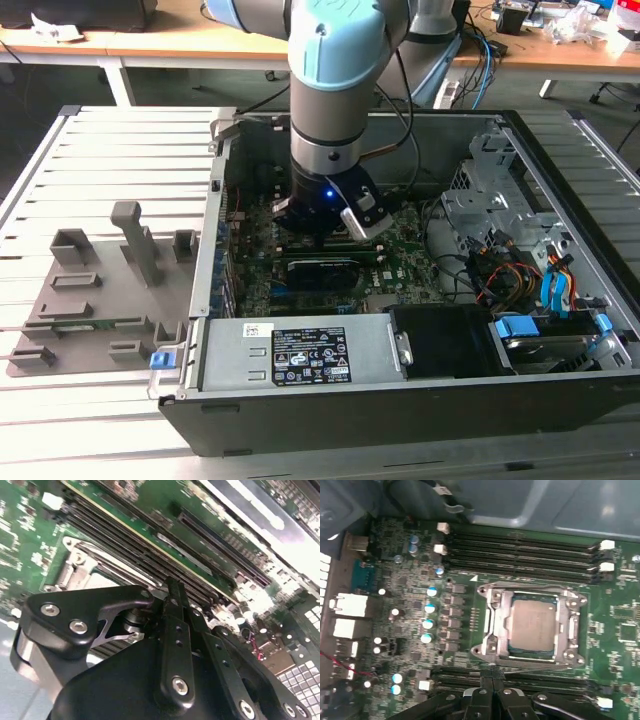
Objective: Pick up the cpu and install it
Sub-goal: 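Install the second cpu locking lever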
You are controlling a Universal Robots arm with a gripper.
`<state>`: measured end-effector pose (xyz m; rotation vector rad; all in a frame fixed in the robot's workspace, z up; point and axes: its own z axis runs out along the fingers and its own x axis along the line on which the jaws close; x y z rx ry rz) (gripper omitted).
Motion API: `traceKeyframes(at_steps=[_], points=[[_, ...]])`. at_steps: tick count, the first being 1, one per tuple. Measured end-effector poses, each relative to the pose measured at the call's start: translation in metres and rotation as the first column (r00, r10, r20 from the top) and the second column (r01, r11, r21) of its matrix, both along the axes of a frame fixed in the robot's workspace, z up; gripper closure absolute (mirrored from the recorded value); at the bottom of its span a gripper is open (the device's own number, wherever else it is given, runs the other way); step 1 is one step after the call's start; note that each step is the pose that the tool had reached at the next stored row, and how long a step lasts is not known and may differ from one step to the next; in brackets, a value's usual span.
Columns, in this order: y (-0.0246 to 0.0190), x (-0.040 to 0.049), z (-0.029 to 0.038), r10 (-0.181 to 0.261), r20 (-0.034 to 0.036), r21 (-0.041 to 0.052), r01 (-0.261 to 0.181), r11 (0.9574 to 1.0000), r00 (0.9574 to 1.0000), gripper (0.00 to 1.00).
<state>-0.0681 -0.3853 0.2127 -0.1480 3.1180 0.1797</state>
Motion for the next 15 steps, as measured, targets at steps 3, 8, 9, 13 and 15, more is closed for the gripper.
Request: traceKeyframes(at_steps=[3, 8, 9, 13, 15], points=[[0.0039, -0.0075, -0.0039, 0.001, 0.0001, 0.0046, -0.001, 1.0, 1.0, 0.89], [0.0121, -0.0131, -0.0104, 0.008, 0.0, 0.0135, -0.008, 0.9999, 1.0, 0.89], [0.0138, -0.0131, -0.0112, 0.011, 0.0002, 0.0143, -0.011, 0.9998, 0.9999, 0.89], [0.0175, -0.013, -0.0129, 0.027, 0.0002, 0.0141, -0.027, 0.9995, 0.9996, 0.89], [0.0177, -0.0131, -0.0128, 0.035, 0.0002, 0.0141, -0.035, 0.9993, 0.9994, 0.89]])
